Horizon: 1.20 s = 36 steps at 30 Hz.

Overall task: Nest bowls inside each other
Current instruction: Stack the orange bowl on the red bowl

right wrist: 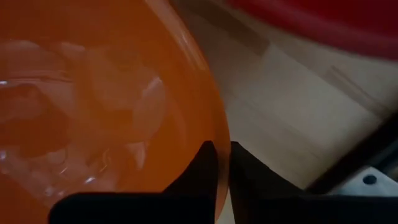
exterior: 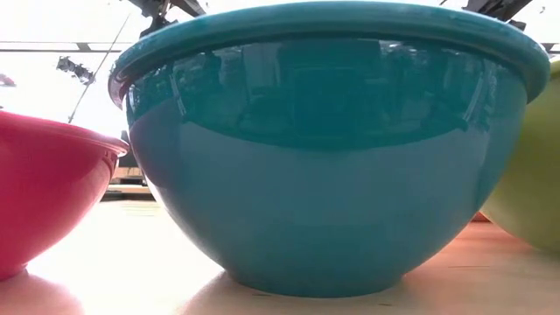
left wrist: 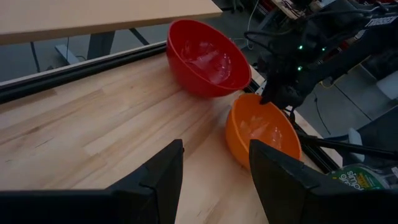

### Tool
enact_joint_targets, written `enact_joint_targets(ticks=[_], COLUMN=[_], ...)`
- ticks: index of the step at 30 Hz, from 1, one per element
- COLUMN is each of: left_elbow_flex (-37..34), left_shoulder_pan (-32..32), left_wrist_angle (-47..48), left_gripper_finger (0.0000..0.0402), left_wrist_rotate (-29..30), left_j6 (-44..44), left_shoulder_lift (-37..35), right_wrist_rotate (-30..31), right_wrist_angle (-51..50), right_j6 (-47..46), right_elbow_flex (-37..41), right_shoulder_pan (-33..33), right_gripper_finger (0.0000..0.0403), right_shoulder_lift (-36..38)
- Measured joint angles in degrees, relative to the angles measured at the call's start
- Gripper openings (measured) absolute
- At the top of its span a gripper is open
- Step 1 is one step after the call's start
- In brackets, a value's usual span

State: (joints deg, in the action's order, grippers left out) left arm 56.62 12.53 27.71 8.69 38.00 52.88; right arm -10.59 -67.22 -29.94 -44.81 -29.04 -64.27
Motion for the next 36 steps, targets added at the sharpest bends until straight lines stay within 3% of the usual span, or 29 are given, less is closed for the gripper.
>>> enact_joint_targets(ticks=[10,20,27,36], left_elbow_flex=[0.0,0.0,0.0,0.0], left_shoulder_pan=[0.0,0.0,0.0,0.0], left_wrist_angle=[0.0,0.0,0.0,-0.1], left_gripper_finger=[0.0185,0.0185,0.0185,0.0185], left_wrist_rotate=[0.0,0.0,0.0,0.0], left_j6=[0.0,-0.1,0.0,1.6], left_shoulder_lift=[0.0,0.0,0.0,0.0], right_wrist_rotate=[-3.8,-4.7,-8.8,-9.8], right_wrist_angle=[3.9,9.6,17.5,26.6], right_j6=[-1.4,-3.8,-6.6,-10.5], right_elbow_flex=[-5.7,-6.5,-6.6,-6.6], right_shoulder_pan=[0.0,0.2,0.7,-6.7], right_gripper_finger=[0.0021,0.0021,0.002,0.002], right_shoulder_lift=[0.0,0.0,0.2,4.6])
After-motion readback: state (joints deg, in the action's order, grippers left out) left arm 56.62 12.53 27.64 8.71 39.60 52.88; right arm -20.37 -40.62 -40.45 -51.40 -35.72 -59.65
